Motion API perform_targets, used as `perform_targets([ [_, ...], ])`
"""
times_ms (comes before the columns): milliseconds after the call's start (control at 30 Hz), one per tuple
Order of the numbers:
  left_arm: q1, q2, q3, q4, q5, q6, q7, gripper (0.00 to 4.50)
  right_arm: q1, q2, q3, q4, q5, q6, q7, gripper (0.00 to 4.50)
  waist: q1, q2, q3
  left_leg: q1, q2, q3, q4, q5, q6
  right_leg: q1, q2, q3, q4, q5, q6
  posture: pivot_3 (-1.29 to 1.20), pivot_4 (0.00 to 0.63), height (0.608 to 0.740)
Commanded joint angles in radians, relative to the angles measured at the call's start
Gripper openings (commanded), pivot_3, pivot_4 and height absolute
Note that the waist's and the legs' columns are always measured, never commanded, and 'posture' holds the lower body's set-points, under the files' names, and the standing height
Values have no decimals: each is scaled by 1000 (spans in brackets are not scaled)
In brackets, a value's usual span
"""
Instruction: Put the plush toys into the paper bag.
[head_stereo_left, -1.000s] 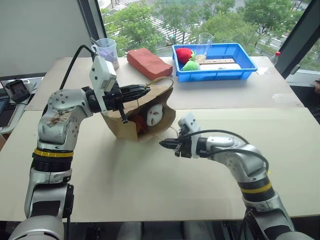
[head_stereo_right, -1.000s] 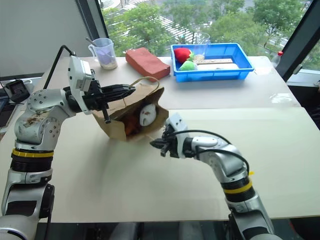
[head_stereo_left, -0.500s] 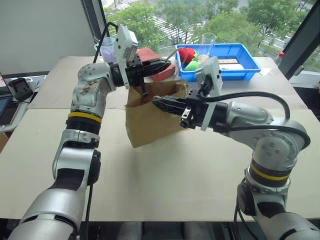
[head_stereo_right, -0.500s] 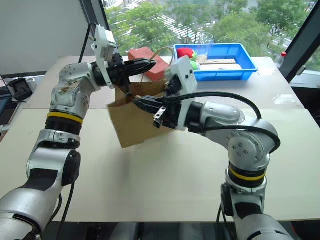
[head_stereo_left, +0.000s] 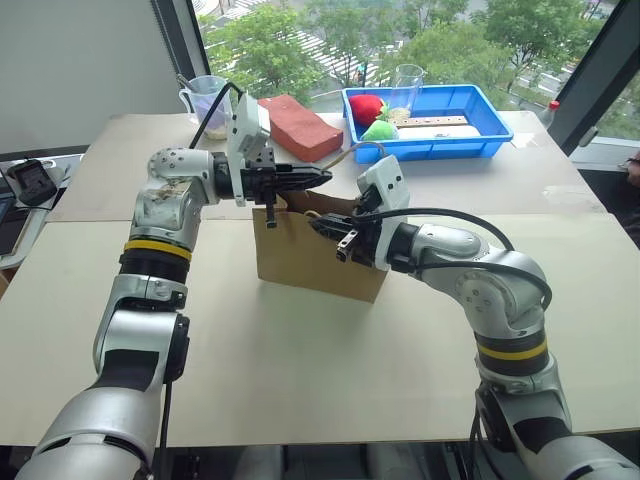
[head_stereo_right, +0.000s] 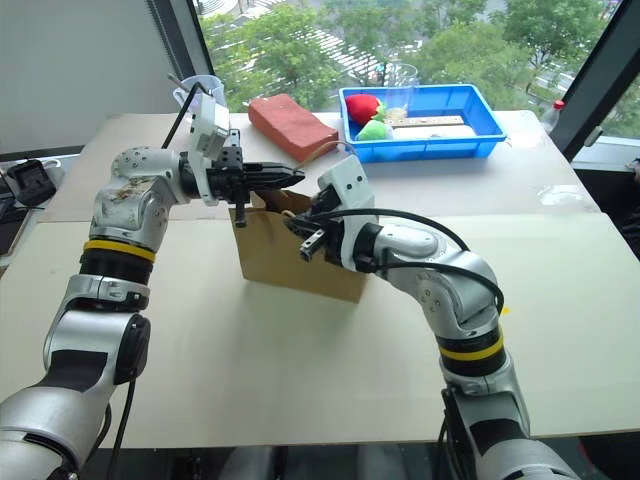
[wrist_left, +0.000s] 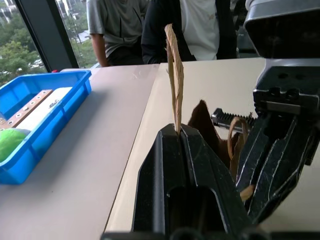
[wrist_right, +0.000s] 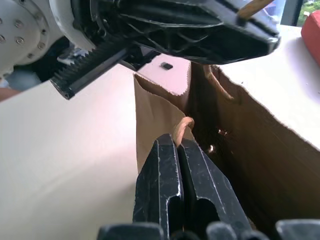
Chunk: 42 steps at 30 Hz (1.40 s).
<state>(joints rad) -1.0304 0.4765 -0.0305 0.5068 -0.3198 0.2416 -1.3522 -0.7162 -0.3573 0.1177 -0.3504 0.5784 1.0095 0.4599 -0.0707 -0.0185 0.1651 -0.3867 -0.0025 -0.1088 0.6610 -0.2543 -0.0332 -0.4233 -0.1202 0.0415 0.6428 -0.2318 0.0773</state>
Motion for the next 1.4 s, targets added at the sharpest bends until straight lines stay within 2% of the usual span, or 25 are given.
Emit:
perform_targets([
  [33,22,31,16,-118,-35,86,18,0,-7,-60,-3,-40,10,-25,80,31,2,0,0,0,0,0,0,0,0,0,0,0,0,0,0,0,150,740],
  [233,52,61,29,-240,-77,196,40,0,-23,-161,-3,-49,35,-31,214,31,2,0,0,0,0,0,0,0,0,1,0,0,0,0,0,0,150,740],
  [633,119,85,15,-366,-110,275,57,0,-26,-225,15,9,-9,-98,319,31,3,0,0,1,0,0,0,0,0,1,0,0,0,0,0,0,150,740],
  [767,122,69,48,-364,-120,253,106,1405,-16,-252,19,17,-19,-113,353,1348,8,0,0,0,0,0,0,0,0,1,0,0,-1,0,0,0,150,740],
  [967,193,152,101,-463,-163,282,121,4314,-52,-287,-2,14,-4,-98,394,3410,0,0,0,1,0,0,0,0,0,1,0,0,-1,0,0,0,150,740],
  [1000,218,181,123,-492,-179,295,119,4500,-59,-293,-7,11,0,-93,398,3781,-2,0,0,1,0,0,0,0,0,1,0,0,-1,0,0,0,150,740],
  [1067,258,225,149,-534,-199,307,120,4500,-68,-299,-11,9,6,-88,401,4439,-3,0,0,1,0,0,0,0,0,0,0,0,-1,0,0,0,150,740],
  [1233,411,294,215,-651,-242,330,158,4500,-71,-317,-6,14,1,-94,413,4479,7,0,0,1,1,0,0,0,0,2,0,0,-1,0,0,0,150,740],
  [1400,530,258,210,-691,-213,269,227,4500,-83,-321,-3,22,-3,-92,421,4479,23,0,0,1,1,0,0,0,0,2,0,0,-1,0,0,0,150,740],
])
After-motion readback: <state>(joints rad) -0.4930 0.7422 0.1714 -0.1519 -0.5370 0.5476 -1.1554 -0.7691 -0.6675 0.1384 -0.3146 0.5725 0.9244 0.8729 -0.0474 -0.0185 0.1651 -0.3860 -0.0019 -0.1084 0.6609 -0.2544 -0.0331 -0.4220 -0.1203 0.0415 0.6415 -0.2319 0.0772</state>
